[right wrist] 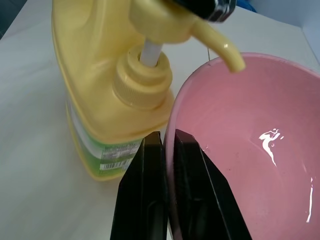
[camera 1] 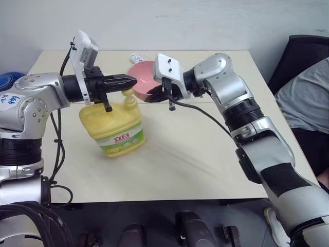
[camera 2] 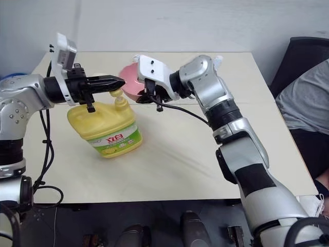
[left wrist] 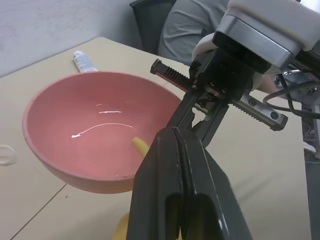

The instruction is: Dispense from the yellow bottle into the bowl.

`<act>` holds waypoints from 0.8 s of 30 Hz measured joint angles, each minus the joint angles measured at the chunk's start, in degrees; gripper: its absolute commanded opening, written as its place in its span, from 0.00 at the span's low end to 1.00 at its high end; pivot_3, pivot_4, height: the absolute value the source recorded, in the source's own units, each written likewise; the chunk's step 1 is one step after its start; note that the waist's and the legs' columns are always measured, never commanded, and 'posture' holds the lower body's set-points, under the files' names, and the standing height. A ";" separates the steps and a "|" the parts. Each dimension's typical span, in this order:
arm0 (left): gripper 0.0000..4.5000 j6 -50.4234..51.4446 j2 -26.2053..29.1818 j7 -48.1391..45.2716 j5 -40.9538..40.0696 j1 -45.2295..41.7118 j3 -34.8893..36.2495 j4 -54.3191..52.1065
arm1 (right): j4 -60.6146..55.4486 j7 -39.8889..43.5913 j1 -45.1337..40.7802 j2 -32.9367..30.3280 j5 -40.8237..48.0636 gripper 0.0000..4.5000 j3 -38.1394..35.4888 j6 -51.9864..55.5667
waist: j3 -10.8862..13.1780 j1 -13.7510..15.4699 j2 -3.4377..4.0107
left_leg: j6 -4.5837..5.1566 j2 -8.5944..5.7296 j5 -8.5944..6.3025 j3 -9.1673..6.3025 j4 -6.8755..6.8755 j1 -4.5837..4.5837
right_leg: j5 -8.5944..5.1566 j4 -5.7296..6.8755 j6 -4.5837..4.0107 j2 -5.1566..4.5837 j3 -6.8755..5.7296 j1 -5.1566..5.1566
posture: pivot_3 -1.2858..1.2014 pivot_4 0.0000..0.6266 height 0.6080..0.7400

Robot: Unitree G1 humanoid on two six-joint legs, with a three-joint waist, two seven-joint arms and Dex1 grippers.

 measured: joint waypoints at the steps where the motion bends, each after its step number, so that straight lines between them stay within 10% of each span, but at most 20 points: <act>1: 0.00 0.07 0.00 0.08 0.14 0.05 0.07 0.00 | 0.55 -0.13 -0.29 0.09 -0.10 0.00 0.00 -0.30 | 0.00 0.00 0.00 | 0.00 -0.01 0.00 0.00 0.00 0.00 | 0.00 0.01 0.00 -0.01 0.00 0.00 | 0.52 0.24 1.00; 24: 0.00 2.44 -0.65 2.26 3.51 3.16 0.04 -3.85 | 4.12 -0.39 -1.38 1.39 -0.18 0.00 -0.09 -1.92 | -0.08 0.47 0.01 | 0.00 -0.08 0.00 -0.04 0.05 0.50 | 0.00 0.25 0.00 -0.12 0.02 0.45 | 0.52 0.24 1.00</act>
